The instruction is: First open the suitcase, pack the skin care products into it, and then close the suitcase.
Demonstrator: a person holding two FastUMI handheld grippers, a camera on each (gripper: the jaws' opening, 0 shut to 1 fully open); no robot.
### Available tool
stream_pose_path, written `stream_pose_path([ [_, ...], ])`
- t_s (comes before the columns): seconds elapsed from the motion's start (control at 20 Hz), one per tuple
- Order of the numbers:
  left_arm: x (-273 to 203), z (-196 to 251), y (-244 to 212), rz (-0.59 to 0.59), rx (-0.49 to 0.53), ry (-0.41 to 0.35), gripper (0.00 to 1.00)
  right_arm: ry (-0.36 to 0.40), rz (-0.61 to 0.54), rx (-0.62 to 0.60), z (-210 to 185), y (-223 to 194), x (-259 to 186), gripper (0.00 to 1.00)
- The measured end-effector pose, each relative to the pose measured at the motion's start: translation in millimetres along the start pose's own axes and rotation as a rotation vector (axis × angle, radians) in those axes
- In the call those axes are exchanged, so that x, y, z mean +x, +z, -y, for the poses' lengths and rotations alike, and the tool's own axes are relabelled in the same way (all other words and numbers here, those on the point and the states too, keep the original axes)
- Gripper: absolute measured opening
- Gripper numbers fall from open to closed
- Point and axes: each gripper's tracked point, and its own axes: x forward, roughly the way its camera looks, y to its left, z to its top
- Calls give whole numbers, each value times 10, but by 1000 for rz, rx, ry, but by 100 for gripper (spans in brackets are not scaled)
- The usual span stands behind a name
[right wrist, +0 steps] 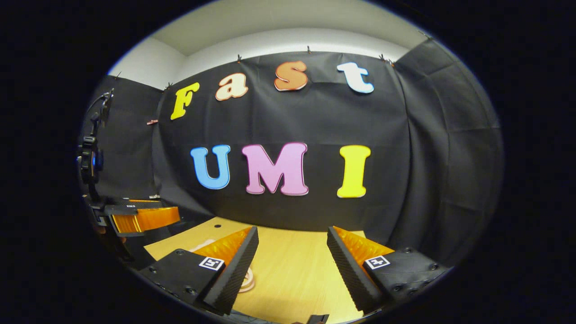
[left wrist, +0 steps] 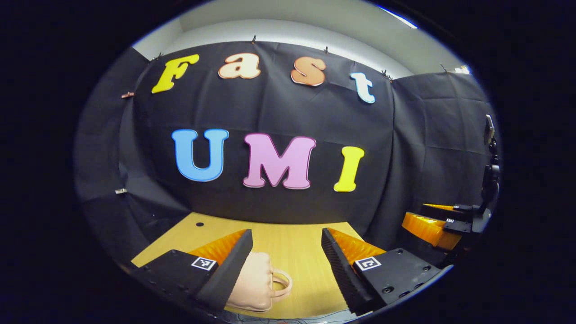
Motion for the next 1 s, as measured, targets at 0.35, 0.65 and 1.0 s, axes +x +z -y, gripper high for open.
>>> stream_pose_path([
  [0.35,-68,-217,270,87,46,11,96,-105,93,-15,-87,324,-134,97],
  [0.65,-120,-357,355,123,38,-20,96,-125,108,-33,-283,366,-165,97],
  [1.0,-190,-415,455,139,70,-16,96,-106,127,-60,-437,431,-164,96],
])
